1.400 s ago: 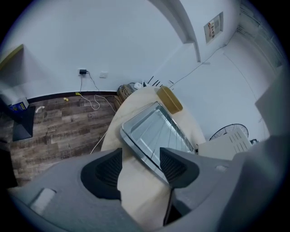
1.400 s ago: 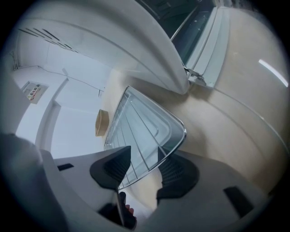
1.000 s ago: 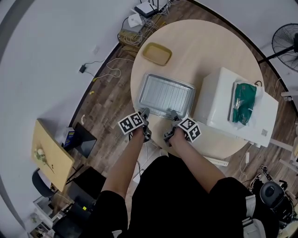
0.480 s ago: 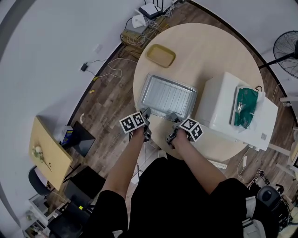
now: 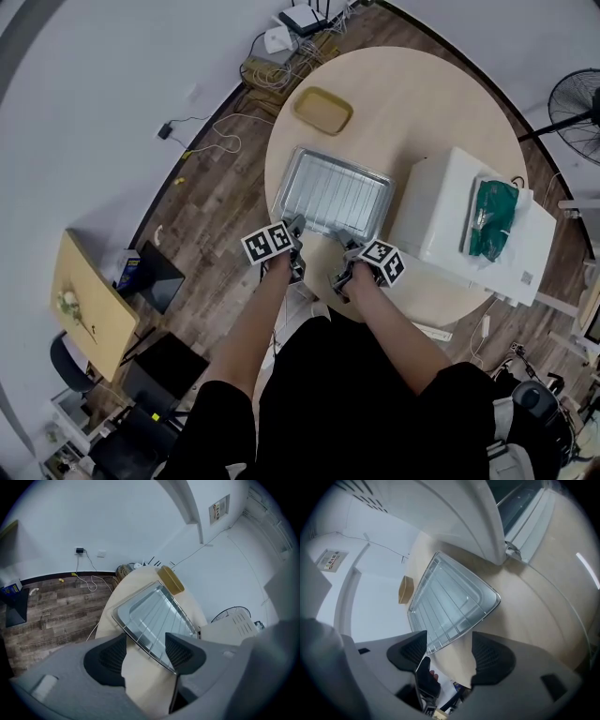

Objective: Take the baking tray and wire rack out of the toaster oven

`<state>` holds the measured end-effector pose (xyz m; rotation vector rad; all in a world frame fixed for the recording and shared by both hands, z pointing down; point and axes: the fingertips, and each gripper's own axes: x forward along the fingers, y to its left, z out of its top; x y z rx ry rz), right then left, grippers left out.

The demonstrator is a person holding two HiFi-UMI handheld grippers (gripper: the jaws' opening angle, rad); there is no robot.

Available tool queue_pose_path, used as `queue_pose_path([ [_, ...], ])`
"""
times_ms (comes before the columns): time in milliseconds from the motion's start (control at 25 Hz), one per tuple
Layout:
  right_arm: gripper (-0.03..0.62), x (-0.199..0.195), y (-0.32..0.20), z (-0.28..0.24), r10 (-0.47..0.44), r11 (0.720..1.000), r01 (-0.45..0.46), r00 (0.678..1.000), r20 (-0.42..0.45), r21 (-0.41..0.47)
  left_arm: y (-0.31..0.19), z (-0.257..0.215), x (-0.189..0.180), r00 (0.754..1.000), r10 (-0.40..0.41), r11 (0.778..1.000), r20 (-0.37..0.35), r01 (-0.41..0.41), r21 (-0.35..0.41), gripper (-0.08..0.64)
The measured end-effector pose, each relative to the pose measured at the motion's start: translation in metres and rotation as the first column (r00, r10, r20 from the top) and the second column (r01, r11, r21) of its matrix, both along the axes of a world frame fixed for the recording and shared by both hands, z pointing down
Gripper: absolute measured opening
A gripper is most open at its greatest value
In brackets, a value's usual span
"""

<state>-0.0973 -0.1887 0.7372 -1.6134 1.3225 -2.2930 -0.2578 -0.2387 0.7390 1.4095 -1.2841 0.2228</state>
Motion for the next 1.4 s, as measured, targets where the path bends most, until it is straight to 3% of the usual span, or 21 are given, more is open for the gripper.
queue_pose_path([
  [400, 0.282, -0.001, -0.007, -0.007, -0.073, 0.995, 0.074, 0.997, -0.016, 0.063, 0.011, -0.007, -0.011, 1.0, -0.012, 1.0, 0.017, 0.012, 0.009, 0.247],
  [720, 0.282, 0.012, 0.013, -0.02, -0.204, 0.957, 0.23, 0.967, -0.15, 0.179, 0.039, -0.032, -0.001, 1.0, -0.013, 0.997, -0.008, 0.013, 0.072, 0.247],
  [960, 0.282, 0.026, 0.048, -0.033, -0.215, 0.946, 0.247, 0.963, -0.163, 0.21, 0.079, -0.056, 0.01, 1.0, 0.001, 0.995, -0.025, 0.001, 0.102, 0.247],
  [1160, 0.282, 0.036, 0.08, -0.056, -0.284, 0.896, 0.341, 0.932, -0.224, 0.285, 0.118, -0.078, 0.015, 0.999, -0.018, 0.986, -0.029, 0.022, 0.164, 0.247],
  [1400, 0.282, 0.067, 0.12, -0.099, -0.284, 0.836, 0.398, 0.903, -0.323, 0.378, 0.168, -0.119, 0.021, 0.995, 0.053, 0.954, 0.088, -0.077, 0.29, 0.245],
])
